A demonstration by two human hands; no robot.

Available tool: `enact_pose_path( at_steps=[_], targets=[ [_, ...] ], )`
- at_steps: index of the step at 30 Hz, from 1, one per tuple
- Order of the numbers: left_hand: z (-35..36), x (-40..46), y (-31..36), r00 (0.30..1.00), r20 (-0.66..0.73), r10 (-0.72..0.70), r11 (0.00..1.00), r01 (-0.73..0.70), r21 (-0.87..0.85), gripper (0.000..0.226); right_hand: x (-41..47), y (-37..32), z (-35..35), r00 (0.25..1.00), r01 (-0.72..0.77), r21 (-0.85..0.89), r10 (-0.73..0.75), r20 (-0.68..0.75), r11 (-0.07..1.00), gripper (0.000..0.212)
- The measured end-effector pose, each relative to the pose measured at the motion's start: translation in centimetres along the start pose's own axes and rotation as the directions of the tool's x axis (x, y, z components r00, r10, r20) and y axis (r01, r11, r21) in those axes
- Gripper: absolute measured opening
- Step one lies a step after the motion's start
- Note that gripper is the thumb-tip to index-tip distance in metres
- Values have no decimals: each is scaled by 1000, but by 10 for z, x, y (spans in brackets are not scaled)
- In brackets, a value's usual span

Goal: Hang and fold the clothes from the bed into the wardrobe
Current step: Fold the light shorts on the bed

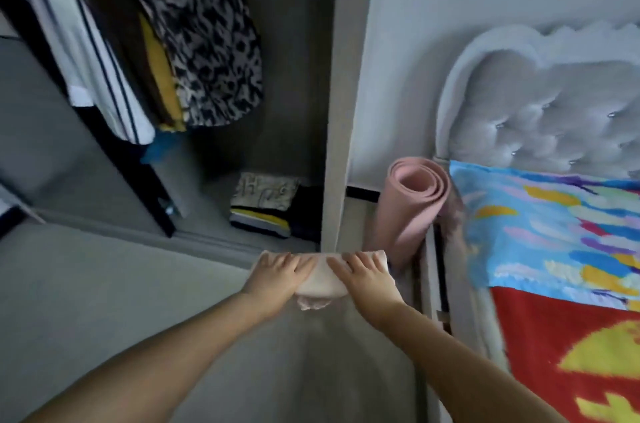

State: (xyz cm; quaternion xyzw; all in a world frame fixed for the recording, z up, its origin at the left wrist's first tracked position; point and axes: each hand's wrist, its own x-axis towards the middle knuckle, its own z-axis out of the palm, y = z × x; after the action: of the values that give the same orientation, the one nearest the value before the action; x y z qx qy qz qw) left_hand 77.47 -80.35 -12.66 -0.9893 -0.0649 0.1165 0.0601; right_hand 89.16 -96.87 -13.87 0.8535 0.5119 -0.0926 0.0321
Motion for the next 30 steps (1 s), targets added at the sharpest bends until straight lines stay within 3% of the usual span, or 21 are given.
enact_pose_path(
  at_steps=[6, 9, 11, 25, 30],
  targets=[
    [17, -38, -142, 993, -56, -103, 992, 98, -73, 55, 112, -108, -17, 996, 93, 46, -93, -13, 995, 61],
    [31, -36, -198, 985, 121, -127, 984, 140, -113, 64, 161, -134, -27, 992, 111, 51, -113, 48, 993, 64],
    [37, -28, -224, 979, 165, -117, 979, 141, -143, 66, 187, -142, -29, 987, 114, 62, -120, 107, 992, 66],
    [101, 178, -387, 969, 248, -7, 979, 57, -197, 64, 428, -98, -3, 975, -17, 211, -30, 218, 977, 70],
    [144, 265, -439, 975, 208, 72, 967, -17, -255, 62, 522, -71, 24, 971, -51, 205, 1, 239, 978, 66]
  ],
)
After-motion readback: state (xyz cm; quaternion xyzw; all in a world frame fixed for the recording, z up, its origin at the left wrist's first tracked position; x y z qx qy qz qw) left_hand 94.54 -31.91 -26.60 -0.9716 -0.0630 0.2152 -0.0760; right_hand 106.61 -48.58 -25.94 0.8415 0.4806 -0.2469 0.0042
